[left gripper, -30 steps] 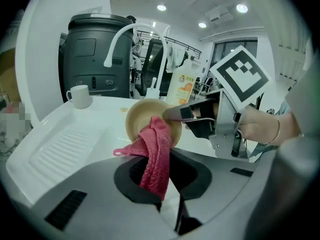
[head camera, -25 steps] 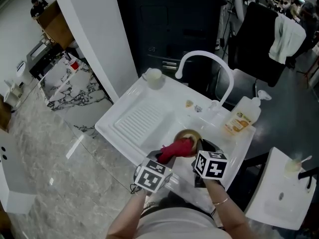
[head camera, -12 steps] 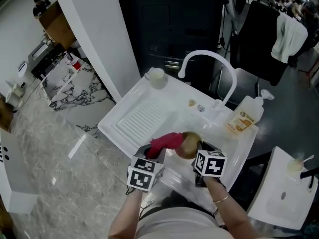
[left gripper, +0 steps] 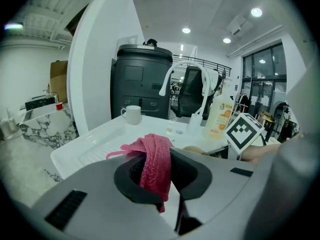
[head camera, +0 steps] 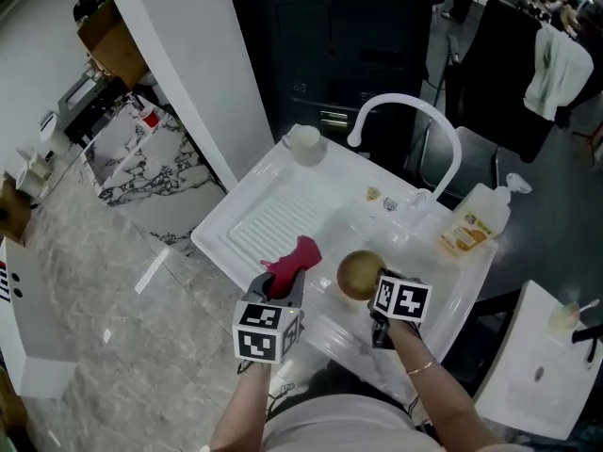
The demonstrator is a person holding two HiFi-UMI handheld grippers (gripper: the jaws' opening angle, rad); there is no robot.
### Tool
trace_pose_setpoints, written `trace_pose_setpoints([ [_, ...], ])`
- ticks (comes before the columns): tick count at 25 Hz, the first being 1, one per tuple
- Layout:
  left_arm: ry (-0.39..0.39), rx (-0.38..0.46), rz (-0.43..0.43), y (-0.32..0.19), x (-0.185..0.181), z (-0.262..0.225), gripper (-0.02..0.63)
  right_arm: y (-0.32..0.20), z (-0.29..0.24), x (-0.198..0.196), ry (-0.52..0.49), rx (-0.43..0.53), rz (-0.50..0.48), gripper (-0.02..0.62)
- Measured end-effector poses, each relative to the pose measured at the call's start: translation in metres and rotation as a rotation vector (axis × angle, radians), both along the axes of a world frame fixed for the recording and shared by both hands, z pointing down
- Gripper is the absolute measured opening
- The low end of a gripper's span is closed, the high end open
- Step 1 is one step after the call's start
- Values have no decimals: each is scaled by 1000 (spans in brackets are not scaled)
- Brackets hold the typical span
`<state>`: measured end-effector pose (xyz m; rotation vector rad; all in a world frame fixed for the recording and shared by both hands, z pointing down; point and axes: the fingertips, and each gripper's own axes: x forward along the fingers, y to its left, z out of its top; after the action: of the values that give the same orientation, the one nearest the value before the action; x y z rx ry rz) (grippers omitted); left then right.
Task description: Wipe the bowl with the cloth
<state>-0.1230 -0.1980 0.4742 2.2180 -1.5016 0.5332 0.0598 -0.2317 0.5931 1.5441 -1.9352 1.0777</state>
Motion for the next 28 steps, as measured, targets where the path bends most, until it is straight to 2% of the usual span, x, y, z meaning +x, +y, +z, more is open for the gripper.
trace_pose_setpoints([
  [9,35,-4,-128,-5,-33,7,58,-22,43,-28,-38,-70,-33,20],
  [16,30,4,-210,-10,-59,10,58,-34,79,-49,-57,-142,-37,18],
  [28,29,-10,-267,-15,-77,18,58,-49,113,-66,-35,-161,-58,18],
])
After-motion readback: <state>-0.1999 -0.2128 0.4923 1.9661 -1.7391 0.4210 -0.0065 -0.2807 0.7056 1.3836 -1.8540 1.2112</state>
